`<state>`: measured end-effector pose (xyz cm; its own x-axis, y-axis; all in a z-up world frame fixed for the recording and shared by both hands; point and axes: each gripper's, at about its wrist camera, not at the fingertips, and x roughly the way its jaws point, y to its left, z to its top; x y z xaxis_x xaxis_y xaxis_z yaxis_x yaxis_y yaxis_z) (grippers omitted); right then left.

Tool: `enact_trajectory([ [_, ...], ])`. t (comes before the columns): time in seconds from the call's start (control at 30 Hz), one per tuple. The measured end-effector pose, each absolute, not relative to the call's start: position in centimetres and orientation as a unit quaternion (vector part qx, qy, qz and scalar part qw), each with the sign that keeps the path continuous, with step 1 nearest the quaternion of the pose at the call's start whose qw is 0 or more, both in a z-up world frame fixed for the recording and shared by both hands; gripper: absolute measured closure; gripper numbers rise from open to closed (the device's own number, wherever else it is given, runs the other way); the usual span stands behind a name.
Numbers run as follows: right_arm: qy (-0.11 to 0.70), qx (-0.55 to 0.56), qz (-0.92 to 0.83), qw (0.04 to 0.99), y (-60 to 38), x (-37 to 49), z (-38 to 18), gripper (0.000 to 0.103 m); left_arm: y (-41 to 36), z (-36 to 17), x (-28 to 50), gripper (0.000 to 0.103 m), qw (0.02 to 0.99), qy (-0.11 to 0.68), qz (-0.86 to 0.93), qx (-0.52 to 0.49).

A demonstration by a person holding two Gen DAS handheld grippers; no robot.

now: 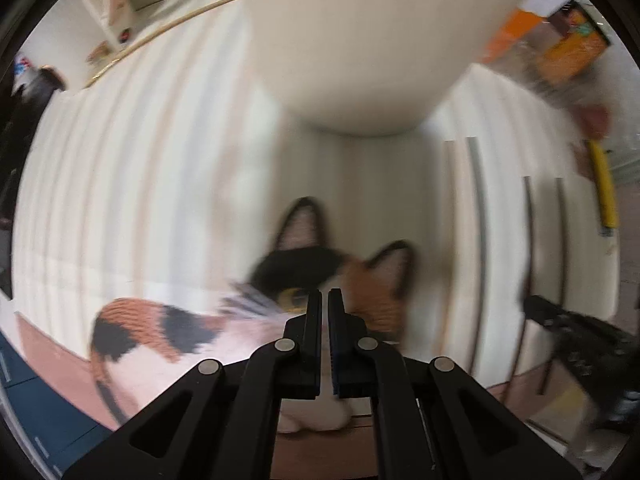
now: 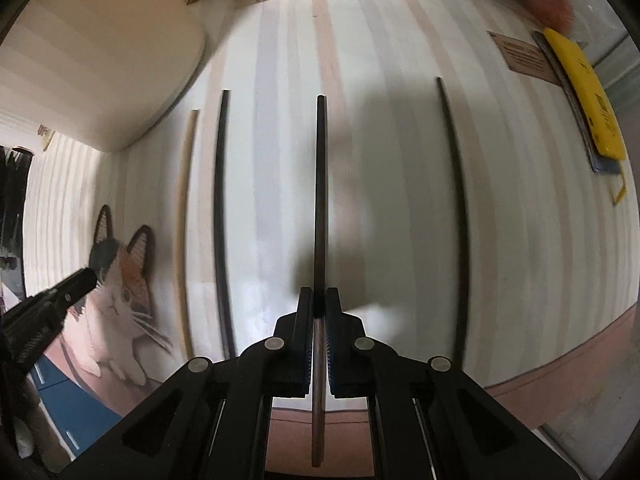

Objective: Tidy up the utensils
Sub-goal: 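Close the right tool on a black chopstick while the left tool grasps a wooden chopstick, then lift both held chopsticks upright and carry them over the utensil holder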

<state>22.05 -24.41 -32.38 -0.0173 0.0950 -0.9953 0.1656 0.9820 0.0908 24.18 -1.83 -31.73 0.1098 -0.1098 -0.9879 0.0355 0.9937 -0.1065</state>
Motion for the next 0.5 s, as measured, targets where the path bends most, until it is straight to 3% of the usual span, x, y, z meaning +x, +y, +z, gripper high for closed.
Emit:
enact_trajectory([
  [0.1, 0.712, 0.091, -0.039, 0.695, -25.7, 21.3, -32.3, 0.097, -4.3, -31.9, 24.3, 0.094, 0.735, 0.669, -0.095, -0.045],
  [0.17, 0.712, 0.095, -0.050, 0.694, -26.7, 21.2, -32.4, 0.097, -6.1, -32.1, 24.9, 0.074, 0.732, 0.671, -0.114, -0.033],
  [0.2, 0.712, 0.096, -0.054, 0.693, -27.1, 21.1, -32.4, 0.097, -7.0, -32.4, 25.0, 0.072, 0.732, 0.670, -0.121, -0.024],
  [0.3, 0.712, 0.102, -0.066, 0.692, -28.5, 20.9, -32.5, 0.097, -9.7, -32.7, 25.8, 0.073, 0.729, 0.674, -0.118, 0.011],
  [0.4, 0.712, 0.108, -0.071, 0.691, -29.1, 21.1, -32.7, 0.097, -10.6, -32.9, 25.4, 0.096, 0.741, 0.663, -0.103, 0.034],
  [0.5, 0.711, 0.107, -0.072, 0.691, -29.2, 21.1, -32.8, 0.097, -9.6, -32.9, 25.1, 0.098, 0.743, 0.662, -0.088, 0.044],
])
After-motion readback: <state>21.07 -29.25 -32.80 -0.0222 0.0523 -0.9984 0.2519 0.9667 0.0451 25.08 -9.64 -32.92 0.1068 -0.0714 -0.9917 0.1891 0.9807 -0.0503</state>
